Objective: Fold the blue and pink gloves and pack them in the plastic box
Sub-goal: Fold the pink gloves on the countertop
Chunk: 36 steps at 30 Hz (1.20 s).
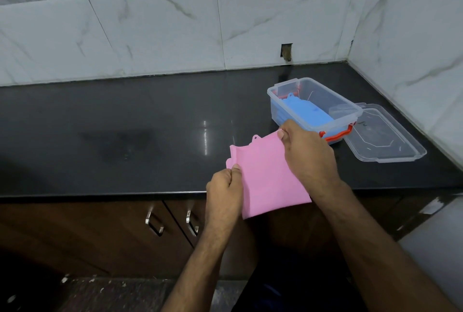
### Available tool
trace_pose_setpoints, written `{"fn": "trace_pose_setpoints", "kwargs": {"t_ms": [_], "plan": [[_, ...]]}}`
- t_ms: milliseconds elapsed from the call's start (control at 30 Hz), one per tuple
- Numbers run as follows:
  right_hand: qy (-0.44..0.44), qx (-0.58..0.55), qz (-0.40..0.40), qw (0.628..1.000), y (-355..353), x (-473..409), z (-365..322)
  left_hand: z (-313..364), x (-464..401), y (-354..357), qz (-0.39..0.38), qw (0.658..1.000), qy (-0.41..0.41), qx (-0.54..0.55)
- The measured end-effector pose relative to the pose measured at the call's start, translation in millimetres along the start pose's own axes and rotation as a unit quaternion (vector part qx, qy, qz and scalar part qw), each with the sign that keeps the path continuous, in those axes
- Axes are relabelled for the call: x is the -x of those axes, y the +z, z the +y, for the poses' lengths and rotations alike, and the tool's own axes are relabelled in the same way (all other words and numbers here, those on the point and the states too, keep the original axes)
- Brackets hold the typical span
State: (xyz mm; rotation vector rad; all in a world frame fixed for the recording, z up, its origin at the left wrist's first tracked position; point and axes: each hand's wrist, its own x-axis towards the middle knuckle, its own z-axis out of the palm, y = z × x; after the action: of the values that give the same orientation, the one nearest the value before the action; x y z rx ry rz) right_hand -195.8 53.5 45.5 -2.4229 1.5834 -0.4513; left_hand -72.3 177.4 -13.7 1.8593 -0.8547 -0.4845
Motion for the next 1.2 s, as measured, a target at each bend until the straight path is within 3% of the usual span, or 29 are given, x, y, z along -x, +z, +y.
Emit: {"fn": "trace_pose_setpoints", "kwargs": {"t_ms": [167, 367, 433, 600, 733, 967, 1067, 1200], "plan": [[0.010, -0.002, -0.020, 1.000, 21.8, 1.5, -1.2, -3.5, -2.4, -4.3, -0.025, 0.998, -0.031, 0.046], [-0.023, 0.014, 0.068, 0.997, 17.0, 10.6, -4.8, -4.6, -4.4, -3.5, -0.025, 0.997, -0.048, 0.059], [-0.061, 0.014, 0.080, 0.995, 8.7, 21.8, -4.4, -5.5, -4.8, -4.2, -0.031, 0.995, -0.057, 0.073], [-0.230, -0.031, -0.014, 0.973, 12.5, 82.9, 13.6, -2.9, -6.2, -4.5, -0.037, 0.988, -0.092, 0.116], [-0.288, 0.090, -0.033, 0.953, 40.9, 102.2, 36.5, 0.0, -4.5, -3.5, -0.039, 0.986, -0.096, 0.134], [-0.268, 0.102, 0.106, 0.952, 67.0, 97.3, 31.5, 4.1, -4.9, -8.5, -0.059, 0.984, -0.108, 0.131], [-0.271, 0.084, 0.157, 0.946, 71.7, 100.4, 29.6, 10.0, -0.4, -16.8, -0.048, 0.994, -0.070, 0.076], [-0.274, 0.069, 0.177, 0.943, 68.7, 100.9, 29.1, 15.0, 9.5, -25.6, 0.059, 0.996, 0.049, -0.051]]}}
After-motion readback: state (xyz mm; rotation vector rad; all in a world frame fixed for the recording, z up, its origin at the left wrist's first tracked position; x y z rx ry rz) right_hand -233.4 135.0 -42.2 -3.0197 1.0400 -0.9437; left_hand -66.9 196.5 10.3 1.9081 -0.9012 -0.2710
